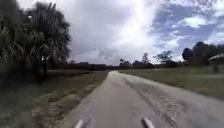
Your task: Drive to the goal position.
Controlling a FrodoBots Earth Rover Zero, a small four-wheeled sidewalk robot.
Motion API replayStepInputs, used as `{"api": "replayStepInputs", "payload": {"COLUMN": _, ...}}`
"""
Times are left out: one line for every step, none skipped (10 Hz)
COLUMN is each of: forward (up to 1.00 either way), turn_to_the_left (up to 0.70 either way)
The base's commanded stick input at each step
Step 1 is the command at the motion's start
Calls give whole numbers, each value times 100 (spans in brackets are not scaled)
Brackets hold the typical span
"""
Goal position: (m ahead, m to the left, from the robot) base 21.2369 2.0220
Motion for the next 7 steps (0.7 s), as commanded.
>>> {"api": "replayStepInputs", "payload": {"forward": 70, "turn_to_the_left": -33}}
{"api": "replayStepInputs", "payload": {"forward": 70, "turn_to_the_left": -27}}
{"api": "replayStepInputs", "payload": {"forward": 70, "turn_to_the_left": 0}}
{"api": "replayStepInputs", "payload": {"forward": 70, "turn_to_the_left": 0}}
{"api": "replayStepInputs", "payload": {"forward": 70, "turn_to_the_left": 0}}
{"api": "replayStepInputs", "payload": {"forward": 70, "turn_to_the_left": 0}}
{"api": "replayStepInputs", "payload": {"forward": 70, "turn_to_the_left": 0}}
